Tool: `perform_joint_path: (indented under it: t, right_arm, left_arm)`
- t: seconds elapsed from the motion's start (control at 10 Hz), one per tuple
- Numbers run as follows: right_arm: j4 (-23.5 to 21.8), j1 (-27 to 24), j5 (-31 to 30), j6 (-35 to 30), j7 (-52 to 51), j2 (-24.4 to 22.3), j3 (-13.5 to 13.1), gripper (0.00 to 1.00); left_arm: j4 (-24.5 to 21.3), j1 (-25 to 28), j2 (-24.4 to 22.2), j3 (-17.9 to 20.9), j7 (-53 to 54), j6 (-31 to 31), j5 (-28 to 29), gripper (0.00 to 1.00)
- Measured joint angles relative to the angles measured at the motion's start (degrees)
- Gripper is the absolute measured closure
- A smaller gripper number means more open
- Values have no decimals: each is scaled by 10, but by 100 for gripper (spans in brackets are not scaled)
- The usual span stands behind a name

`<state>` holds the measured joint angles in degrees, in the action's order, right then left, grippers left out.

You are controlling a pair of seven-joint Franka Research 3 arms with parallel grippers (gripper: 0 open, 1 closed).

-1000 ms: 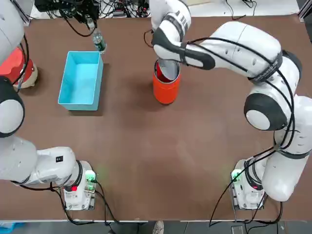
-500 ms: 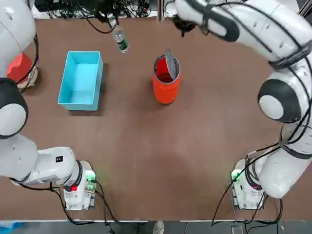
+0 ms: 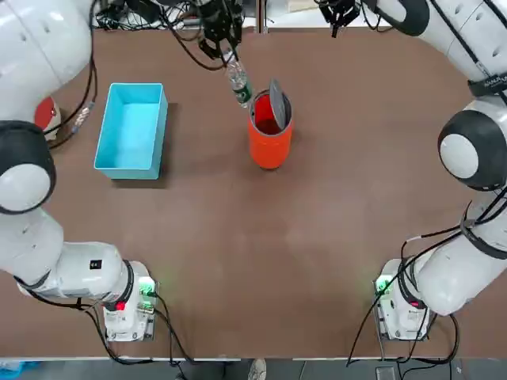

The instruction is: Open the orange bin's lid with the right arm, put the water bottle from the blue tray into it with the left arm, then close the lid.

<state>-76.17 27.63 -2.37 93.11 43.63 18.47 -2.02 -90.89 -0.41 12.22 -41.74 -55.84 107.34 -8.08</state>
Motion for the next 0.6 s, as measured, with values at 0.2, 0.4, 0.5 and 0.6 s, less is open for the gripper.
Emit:
perform_joint_path:
  t: [0.2,0.4,0.5,0.6]
  right_arm:
    - [0,-5,0,-2,-7,0,0,98]
    - [0,-5,0,-3,-7,-1,2,98]
    - [0,-5,0,-3,-7,-1,2,98]
    - [0,-5,0,-3,-7,-1,3,98]
  left_arm:
    - [7,-20,37,0,-1,15,11,63]
    - [9,-40,62,0,-25,37,45,63]
    - [9,-50,73,0,-35,52,58,63]
    - [10,-57,82,0,-40,60,65,63]
